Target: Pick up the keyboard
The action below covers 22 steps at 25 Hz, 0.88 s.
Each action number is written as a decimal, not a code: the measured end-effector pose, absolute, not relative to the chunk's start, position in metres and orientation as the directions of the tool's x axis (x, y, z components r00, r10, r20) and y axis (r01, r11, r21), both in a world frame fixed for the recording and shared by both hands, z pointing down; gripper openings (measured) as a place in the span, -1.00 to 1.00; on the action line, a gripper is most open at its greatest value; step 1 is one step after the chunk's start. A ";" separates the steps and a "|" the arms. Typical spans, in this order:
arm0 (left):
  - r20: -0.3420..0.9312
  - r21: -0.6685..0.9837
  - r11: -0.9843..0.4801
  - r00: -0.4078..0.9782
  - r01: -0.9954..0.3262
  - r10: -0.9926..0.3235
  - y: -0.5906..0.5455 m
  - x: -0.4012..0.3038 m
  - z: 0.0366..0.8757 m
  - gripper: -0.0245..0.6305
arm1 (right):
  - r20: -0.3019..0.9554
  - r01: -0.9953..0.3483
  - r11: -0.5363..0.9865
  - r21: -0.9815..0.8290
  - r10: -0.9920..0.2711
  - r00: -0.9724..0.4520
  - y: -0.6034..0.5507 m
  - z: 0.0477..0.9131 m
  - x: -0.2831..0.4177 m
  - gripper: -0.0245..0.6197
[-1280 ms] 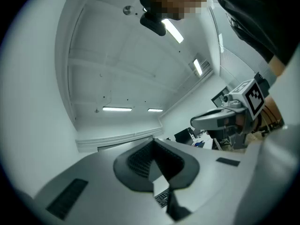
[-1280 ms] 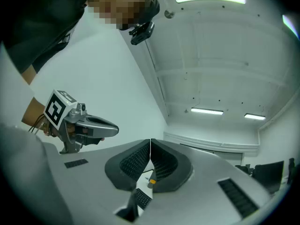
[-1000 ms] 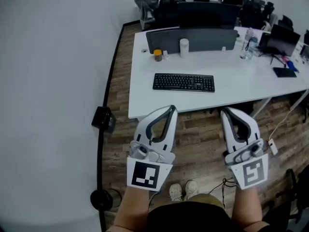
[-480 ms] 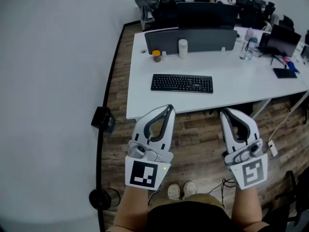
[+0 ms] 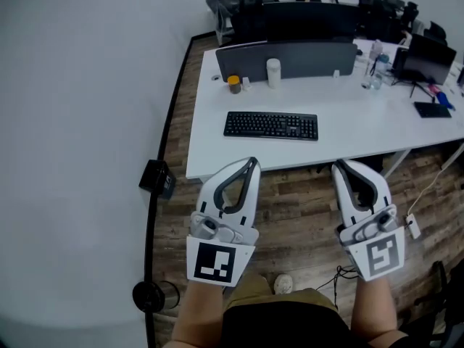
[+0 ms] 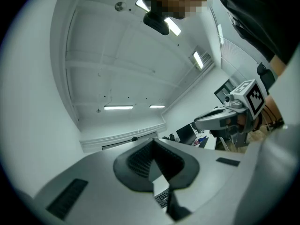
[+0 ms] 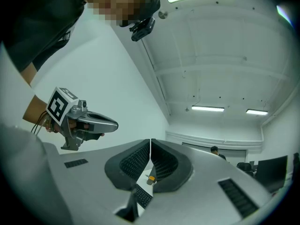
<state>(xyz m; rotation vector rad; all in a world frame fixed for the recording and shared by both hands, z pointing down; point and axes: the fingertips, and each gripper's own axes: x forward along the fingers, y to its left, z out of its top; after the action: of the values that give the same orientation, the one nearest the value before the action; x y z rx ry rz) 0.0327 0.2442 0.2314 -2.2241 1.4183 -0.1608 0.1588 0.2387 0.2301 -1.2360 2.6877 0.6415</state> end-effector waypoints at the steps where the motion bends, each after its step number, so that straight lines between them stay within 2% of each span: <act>1: -0.162 -0.456 -0.335 0.447 -0.825 -0.880 0.244 0.034 0.232 -0.90 | -0.272 -0.747 0.580 0.326 -0.699 -0.661 0.238 0.232 0.163 -0.81; 11: -0.174 -0.469 -0.300 0.420 -0.831 -0.891 0.224 0.031 0.234 -0.90 | -0.285 -0.740 0.593 0.316 -0.685 -0.671 0.216 0.238 0.168 -0.81; 22: -0.177 -0.478 -0.291 0.415 -0.829 -0.893 0.142 0.001 0.240 -0.90 | -0.277 -0.745 0.589 0.313 -0.694 -0.665 0.134 0.243 0.142 -0.81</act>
<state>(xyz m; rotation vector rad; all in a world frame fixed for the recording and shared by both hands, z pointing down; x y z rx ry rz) 0.0006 0.1422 0.2400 -2.1731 1.4582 -0.1676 0.1420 0.1343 0.2434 -1.2223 2.6870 0.6189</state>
